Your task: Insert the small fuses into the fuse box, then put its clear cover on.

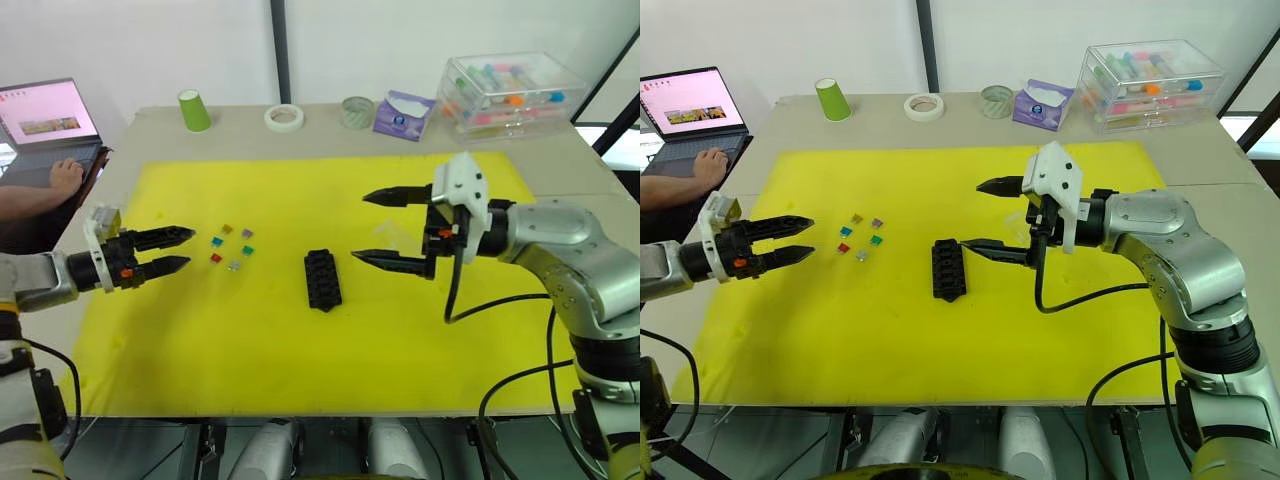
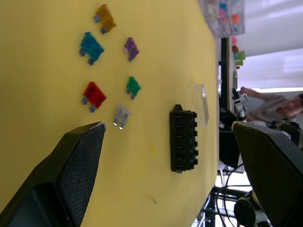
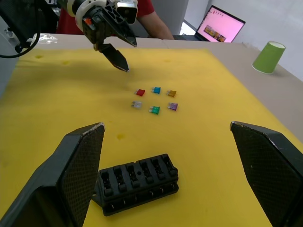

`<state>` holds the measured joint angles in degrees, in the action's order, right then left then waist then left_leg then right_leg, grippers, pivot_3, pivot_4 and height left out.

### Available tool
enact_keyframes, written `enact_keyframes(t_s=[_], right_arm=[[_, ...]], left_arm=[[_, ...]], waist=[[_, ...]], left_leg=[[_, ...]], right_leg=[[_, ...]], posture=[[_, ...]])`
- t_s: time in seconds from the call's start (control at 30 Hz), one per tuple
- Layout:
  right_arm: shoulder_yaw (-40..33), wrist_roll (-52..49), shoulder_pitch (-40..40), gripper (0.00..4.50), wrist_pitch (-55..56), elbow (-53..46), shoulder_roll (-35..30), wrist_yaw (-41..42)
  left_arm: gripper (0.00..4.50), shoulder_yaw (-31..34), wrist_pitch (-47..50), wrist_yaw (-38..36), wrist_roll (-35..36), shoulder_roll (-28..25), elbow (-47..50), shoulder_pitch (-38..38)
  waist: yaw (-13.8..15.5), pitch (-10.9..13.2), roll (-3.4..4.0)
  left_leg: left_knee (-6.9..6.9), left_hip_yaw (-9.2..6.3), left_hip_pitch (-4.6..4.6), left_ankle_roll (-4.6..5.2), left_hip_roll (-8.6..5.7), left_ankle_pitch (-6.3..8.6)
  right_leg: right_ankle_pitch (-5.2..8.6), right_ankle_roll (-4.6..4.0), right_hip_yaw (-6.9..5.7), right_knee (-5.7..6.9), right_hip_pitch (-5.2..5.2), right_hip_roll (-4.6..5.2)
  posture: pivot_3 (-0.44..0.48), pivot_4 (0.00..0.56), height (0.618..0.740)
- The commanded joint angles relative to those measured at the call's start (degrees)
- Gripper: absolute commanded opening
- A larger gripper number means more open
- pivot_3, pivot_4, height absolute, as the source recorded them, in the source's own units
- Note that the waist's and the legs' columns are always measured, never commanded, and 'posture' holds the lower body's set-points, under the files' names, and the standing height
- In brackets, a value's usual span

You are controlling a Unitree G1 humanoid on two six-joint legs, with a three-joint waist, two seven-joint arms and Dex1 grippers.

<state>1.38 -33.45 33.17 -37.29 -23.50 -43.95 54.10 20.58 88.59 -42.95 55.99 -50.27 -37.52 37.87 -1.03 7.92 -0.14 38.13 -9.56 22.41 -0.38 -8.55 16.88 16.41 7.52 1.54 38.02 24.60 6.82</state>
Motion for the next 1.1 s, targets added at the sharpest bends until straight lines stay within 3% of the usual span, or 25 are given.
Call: enact_keyframes(t_s=[0.03,0.3,0.4,1.1], right_arm=[[-2.56,-0.99,0.40,4.48,-0.56,-2.43,-0.77,-0.89],[-3.85,-1.09,0.41,4.48,-1.90,-3.32,-2.00,-1.84],[-4.53,-1.71,0.57,4.50,-2.67,-3.59,-2.53,-1.95],[-4.44,-2.44,2.66,4.50,-3.80,-2.95,-3.32,-2.26]], left_arm=[[4.50,-1.99,-1.81,-3.20,-2.64,0.47,-1.04,1.79],[4.50,-6.46,-8.31,-9.16,-9.70,3.53,-6.21,5.27],[3.98,-7.17,-9.21,-10.55,-11.71,3.87,-8.14,6.47],[3.98,-11.72,-12.50,-18.27,-21.42,6.18,-13.78,10.71]], waist=[[0.11,0.00,0.00],[0.18,0.01,-0.05],[0.09,0.01,-0.05],[0.22,0.01,-0.06]], left_leg=[[0.00,0.00,0.00,0.00,0.00,0.00],[0.05,-0.01,0.03,0.00,-0.03,0.00],[0.03,-0.01,0.04,0.00,-0.02,0.00],[0.06,-0.01,0.04,0.00,-0.03,0.00]], right_leg=[[0.00,0.00,0.00,0.00,-0.01,0.00],[0.00,0.00,-0.04,0.00,-0.02,0.03],[0.00,0.00,-0.03,0.01,0.00,0.02],[0.00,0.00,-0.04,0.03,-0.01,0.00]], posture=[[0.000,0.150,0.740],[0.000,0.150,0.740],[0.000,0.150,0.740],[0.000,0.150,0.740]])
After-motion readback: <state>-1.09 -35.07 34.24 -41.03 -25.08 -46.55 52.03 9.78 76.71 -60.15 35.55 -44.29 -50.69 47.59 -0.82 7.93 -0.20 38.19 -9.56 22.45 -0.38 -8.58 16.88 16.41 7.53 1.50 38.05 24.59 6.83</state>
